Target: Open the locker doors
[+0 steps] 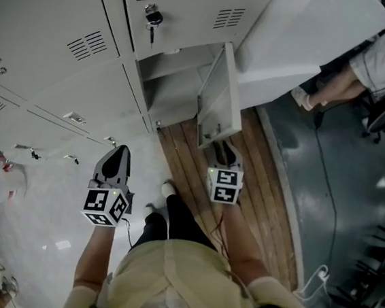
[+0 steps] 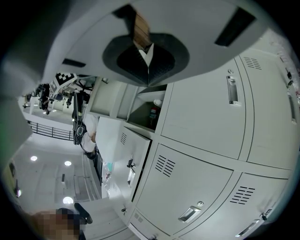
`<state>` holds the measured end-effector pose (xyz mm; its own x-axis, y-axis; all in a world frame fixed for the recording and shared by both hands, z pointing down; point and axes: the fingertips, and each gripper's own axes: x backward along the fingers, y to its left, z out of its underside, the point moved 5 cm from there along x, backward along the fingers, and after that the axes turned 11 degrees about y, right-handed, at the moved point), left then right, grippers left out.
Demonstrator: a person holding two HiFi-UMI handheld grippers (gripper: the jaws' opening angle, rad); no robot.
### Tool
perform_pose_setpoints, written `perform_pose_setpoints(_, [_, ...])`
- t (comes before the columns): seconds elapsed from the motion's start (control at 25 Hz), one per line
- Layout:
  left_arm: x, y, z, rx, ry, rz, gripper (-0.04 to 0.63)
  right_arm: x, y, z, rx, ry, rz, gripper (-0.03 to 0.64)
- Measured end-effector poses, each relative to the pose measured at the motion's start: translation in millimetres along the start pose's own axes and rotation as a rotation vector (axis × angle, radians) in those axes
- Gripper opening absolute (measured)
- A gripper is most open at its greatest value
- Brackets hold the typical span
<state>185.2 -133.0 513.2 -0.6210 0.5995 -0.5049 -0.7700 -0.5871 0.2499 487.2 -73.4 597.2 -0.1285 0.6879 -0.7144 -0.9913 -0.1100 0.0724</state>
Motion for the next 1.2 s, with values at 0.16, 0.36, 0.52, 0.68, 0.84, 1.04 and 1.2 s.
perform_pose_setpoints(0.16, [8.9,1.4,5.1,0.010,-0.004,-0.015,0.005,7.1,-8.0,6.8,-0.049,0.000,0.035,0.115])
perform_pose_setpoints(0.36, [26.6,9.1,16.1,0.048,-0.016,-0.040,0.005,21.0,12.2,16.4,-0.018,0.000,-0.003,0.115])
perform_pose_setpoints(0.52, [45.2,19.7,23.5,0.078,-0.038,-0.084,0.005,27.7,47.6,5.6,0.025,-0.005,-0.088,0.115])
perform_pose_setpoints(0.68, [70.6,35.7,30.9,0.119,-0.063,-0.159,0.005,26.8,84.6,-15.7,0.103,-0.037,-0.175,0.115])
perform_pose_setpoints(0.84, [102.8,56.4,39.2,0.170,-0.083,-0.251,0.004,24.0,125.4,-37.2,0.182,-0.068,-0.266,0.115])
perform_pose_setpoints(1.04, [151.8,79.4,56.7,0.248,-0.126,-0.409,0.005,16.8,187.4,-55.9,0.295,-0.091,-0.414,0.115])
perform_pose_setpoints(1.2, [189.7,90.9,75.9,0.316,-0.150,-0.519,0.005,14.1,239.4,-59.7,0.391,-0.098,-0.529,0.115])
